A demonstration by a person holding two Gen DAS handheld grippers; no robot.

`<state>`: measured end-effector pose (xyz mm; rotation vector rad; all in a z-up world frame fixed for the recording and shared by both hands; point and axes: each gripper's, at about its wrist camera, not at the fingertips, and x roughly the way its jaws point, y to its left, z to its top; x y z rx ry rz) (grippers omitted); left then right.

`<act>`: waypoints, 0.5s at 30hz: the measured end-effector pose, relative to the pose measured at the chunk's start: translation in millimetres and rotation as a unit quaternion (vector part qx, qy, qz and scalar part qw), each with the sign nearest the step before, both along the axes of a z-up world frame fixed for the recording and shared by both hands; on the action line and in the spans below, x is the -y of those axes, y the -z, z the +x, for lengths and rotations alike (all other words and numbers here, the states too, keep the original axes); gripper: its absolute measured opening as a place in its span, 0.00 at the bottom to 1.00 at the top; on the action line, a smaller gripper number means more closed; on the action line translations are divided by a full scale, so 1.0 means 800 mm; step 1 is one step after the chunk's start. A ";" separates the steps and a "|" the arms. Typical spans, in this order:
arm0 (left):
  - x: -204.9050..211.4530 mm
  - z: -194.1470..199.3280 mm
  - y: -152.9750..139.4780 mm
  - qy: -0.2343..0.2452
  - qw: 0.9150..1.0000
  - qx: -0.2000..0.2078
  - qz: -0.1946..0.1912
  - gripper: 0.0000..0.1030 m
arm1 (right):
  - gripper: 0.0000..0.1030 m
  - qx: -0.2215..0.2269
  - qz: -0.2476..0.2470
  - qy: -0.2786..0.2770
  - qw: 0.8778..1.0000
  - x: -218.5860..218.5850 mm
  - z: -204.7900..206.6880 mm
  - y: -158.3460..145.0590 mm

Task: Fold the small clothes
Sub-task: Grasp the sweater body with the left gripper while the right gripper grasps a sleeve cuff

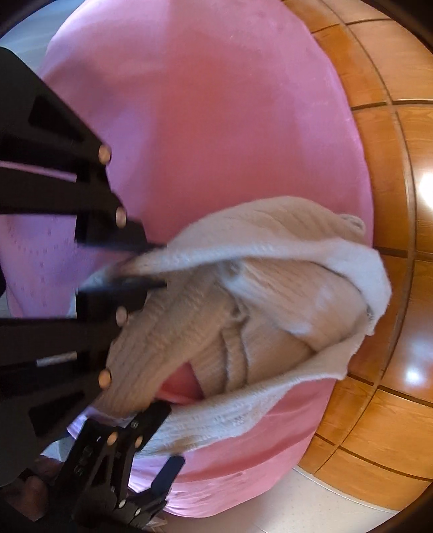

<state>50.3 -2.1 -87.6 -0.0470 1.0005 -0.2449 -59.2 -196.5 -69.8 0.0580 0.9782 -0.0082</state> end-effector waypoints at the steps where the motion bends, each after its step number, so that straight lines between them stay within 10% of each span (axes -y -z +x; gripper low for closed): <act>1: -0.005 -0.001 0.001 0.002 1.000 -0.003 -0.010 0.06 | 0.74 -0.002 -0.008 -0.006 1.000 -0.001 0.001 0.004; 2: -0.013 -0.002 0.001 0.005 1.000 -0.005 -0.026 0.06 | 0.68 0.004 -0.011 -0.015 1.000 -0.001 -0.001 0.002; 4: -0.025 -0.006 -0.002 0.008 0.999 -0.005 -0.049 0.05 | 0.24 0.005 -0.010 -0.034 0.999 0.006 -0.002 -0.005; 6: -0.041 -0.007 -0.007 0.005 0.997 -0.004 -0.074 0.05 | 0.14 0.004 0.003 -0.035 0.999 0.027 0.000 -0.016; 15: -0.166 0.038 -0.090 -0.105 0.985 0.079 -0.108 0.04 | 0.13 0.084 -0.061 0.109 0.989 0.208 0.043 -0.109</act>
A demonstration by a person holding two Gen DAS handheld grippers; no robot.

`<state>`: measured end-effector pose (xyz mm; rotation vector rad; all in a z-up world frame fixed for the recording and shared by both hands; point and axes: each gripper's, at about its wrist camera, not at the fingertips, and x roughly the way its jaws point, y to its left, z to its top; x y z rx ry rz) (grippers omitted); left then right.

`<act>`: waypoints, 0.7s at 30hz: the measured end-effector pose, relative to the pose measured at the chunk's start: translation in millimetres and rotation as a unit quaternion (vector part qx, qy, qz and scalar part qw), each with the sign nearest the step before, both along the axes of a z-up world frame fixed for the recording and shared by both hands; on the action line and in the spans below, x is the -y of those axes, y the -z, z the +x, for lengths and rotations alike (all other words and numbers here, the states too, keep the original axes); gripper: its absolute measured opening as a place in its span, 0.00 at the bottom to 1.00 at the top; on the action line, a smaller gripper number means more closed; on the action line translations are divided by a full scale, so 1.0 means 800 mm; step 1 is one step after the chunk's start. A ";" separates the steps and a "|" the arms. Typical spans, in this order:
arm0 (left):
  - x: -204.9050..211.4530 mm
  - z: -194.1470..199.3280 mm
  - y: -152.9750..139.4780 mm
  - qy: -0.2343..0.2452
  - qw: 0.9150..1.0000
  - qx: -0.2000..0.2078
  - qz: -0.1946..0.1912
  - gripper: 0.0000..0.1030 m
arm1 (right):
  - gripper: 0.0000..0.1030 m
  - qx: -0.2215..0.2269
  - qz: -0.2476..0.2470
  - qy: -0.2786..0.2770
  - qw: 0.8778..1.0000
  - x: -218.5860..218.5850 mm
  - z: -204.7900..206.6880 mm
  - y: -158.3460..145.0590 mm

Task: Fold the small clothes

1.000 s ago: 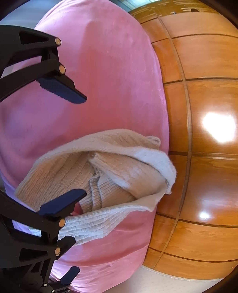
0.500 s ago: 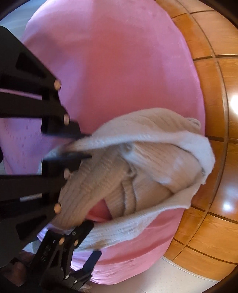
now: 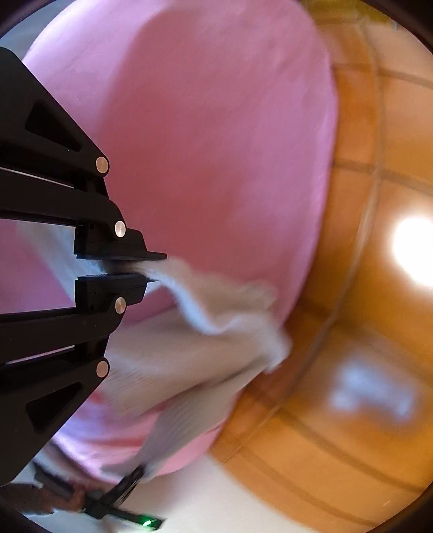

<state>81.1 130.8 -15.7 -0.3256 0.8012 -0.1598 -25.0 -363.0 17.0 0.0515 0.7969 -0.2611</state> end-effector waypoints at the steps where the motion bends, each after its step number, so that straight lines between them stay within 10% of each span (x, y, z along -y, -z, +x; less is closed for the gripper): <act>1: -0.014 0.011 -0.008 -0.017 1.000 0.007 0.012 0.04 | 0.13 0.004 -0.007 0.019 1.000 0.024 0.014 -0.005; 9: -0.092 0.157 -0.044 -0.131 0.985 0.007 0.112 0.04 | 0.17 -0.023 -0.020 0.138 0.990 0.162 0.146 -0.022; 13: -0.117 0.211 -0.041 -0.186 0.975 -0.017 0.117 0.17 | 0.68 -0.023 -0.036 0.163 0.986 0.184 0.187 -0.024; 16: -0.115 0.214 -0.041 -0.207 0.970 -0.004 0.124 0.56 | 0.77 -0.010 -0.037 0.141 0.989 0.157 0.174 -0.030; 21: -0.096 0.189 -0.021 -0.175 0.981 -0.004 0.085 0.56 | 0.77 -0.014 0.082 0.011 0.996 0.066 0.144 -0.011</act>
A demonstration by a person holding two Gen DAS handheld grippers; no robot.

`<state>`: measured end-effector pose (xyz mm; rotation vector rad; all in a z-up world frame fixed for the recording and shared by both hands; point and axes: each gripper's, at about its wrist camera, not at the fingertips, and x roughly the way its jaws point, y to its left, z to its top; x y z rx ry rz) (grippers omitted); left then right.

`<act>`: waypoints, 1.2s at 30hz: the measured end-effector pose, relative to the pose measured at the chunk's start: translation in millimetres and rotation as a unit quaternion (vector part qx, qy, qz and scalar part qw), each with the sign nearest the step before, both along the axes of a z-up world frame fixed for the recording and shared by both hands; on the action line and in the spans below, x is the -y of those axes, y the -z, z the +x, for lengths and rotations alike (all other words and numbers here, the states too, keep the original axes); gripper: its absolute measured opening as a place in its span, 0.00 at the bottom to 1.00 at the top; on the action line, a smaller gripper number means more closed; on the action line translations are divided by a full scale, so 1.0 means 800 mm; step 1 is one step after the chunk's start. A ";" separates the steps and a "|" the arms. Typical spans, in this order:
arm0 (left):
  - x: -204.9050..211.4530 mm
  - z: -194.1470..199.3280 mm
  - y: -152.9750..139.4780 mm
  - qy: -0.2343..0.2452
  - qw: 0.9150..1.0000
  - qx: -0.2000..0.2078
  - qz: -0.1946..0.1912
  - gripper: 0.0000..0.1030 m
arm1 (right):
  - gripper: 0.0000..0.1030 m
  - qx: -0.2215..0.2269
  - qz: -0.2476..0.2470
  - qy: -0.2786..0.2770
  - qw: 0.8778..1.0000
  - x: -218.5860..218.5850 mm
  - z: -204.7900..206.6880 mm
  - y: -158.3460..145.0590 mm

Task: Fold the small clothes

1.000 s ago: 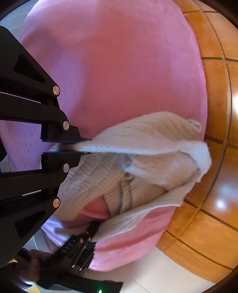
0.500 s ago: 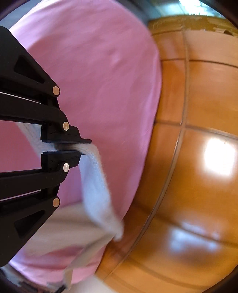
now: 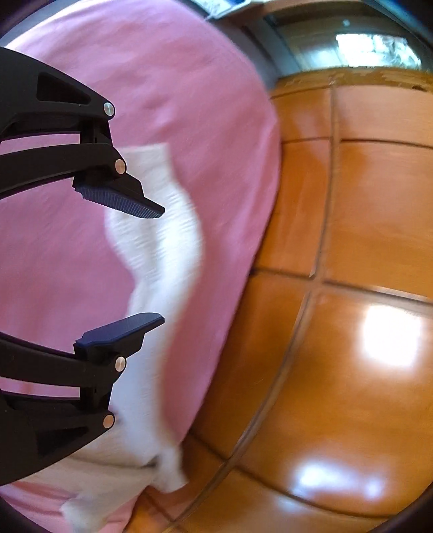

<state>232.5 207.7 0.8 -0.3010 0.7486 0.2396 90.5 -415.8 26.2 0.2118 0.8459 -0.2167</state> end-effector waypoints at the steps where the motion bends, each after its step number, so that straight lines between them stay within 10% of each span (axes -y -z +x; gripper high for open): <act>1: 0.007 -0.004 0.008 0.015 1.000 -0.005 -0.013 0.56 | 0.77 -0.010 0.053 -0.046 0.997 -0.031 -0.003 0.013; 7: 0.066 -0.038 0.061 0.110 0.987 -0.053 -0.100 0.56 | 0.60 -0.074 0.283 -0.212 0.932 -0.194 -0.013 0.077; 13: 0.103 -0.062 0.100 0.155 0.969 -0.084 -0.175 0.56 | 0.54 -0.103 0.351 -0.252 0.896 -0.294 -0.004 0.109; 17: 0.116 -0.067 0.113 0.175 0.957 -0.088 -0.215 0.56 | 0.07 -0.095 0.307 -0.264 0.909 -0.306 0.009 0.099; 25: 0.168 -0.071 0.123 0.231 0.928 -0.103 -0.275 0.56 | 0.06 0.015 0.195 -0.144 0.970 -0.134 -0.026 0.025; 30: 0.207 -0.082 0.130 0.253 0.915 -0.106 -0.297 0.56 | 0.06 0.004 0.152 -0.067 0.986 -0.050 -0.023 0.037; 34: 0.238 -0.082 0.135 0.280 0.903 -0.127 -0.298 0.06 | 0.06 -0.012 0.144 -0.047 0.988 -0.019 -0.018 0.053; 36: 0.241 -0.084 0.122 0.282 0.911 -0.113 -0.279 0.06 | 0.06 -0.007 0.133 -0.055 0.990 -0.037 -0.015 0.049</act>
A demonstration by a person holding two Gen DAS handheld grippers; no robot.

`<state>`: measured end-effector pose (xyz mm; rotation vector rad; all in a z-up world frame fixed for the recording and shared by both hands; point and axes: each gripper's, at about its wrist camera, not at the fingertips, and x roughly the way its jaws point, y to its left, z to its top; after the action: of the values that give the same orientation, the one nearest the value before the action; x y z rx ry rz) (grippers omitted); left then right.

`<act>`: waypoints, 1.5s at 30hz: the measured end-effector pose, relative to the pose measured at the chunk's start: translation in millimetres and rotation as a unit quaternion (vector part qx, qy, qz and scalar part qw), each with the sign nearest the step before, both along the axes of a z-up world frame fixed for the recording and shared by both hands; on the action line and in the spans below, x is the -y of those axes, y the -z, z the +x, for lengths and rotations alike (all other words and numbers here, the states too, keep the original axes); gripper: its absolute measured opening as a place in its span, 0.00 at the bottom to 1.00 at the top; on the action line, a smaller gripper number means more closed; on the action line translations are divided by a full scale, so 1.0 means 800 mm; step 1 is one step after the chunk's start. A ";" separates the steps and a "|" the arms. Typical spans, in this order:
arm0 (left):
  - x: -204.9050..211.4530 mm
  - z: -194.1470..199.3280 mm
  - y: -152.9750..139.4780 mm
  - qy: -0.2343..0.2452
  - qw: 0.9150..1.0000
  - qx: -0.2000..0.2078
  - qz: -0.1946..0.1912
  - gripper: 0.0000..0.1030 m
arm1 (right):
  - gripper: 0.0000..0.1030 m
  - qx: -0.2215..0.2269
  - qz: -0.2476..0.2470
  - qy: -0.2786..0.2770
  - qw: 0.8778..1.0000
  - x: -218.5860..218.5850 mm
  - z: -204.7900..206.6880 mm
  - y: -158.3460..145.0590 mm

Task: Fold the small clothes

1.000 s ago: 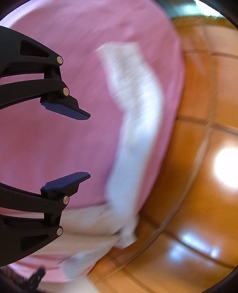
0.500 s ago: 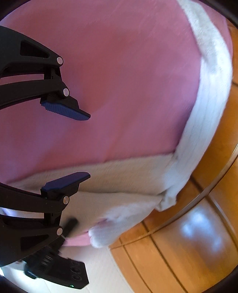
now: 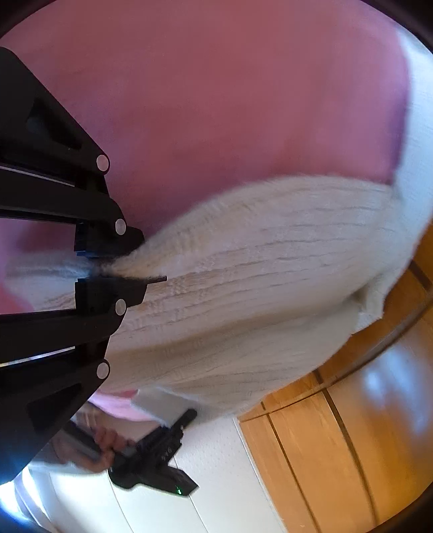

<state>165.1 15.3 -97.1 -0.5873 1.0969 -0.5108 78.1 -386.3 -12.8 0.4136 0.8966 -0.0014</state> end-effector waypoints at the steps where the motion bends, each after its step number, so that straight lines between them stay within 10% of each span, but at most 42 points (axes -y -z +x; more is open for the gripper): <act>1: -0.006 -0.001 -0.012 -0.001 1.000 0.011 -0.002 0.05 | 0.06 0.007 -0.006 -0.006 1.000 -0.009 -0.004 -0.008; 12: -0.125 -0.070 -0.132 -0.018 0.993 0.098 0.057 0.04 | 0.05 0.066 0.011 -0.086 0.994 -0.039 -0.112 -0.088; 24: -0.144 -0.140 -0.038 -0.061 0.981 0.004 0.183 0.06 | 0.06 -0.087 0.007 -0.134 0.987 -0.099 -0.190 0.048; 29: -0.141 -0.141 -0.066 -0.104 0.967 0.054 0.224 0.39 | 0.29 -0.060 0.013 -0.075 0.995 -0.059 -0.167 0.030; 37: -0.075 -0.118 -0.075 -0.068 0.971 0.101 0.204 0.40 | 0.36 -0.053 -0.141 0.080 0.985 0.047 -0.114 0.033; 40: -0.035 -0.107 -0.064 -0.027 0.975 0.099 0.197 0.40 | 0.36 -0.050 -0.135 0.132 0.981 0.101 -0.093 0.039; 45: 0.049 -0.094 -0.053 0.052 0.971 0.110 0.207 0.40 | 0.38 -0.016 0.029 0.197 0.980 0.186 -0.041 0.056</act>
<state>90.3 -24.1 -54.4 -0.1039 0.9874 -0.4090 45.6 -535.0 -57.2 0.6428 0.8348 -0.3477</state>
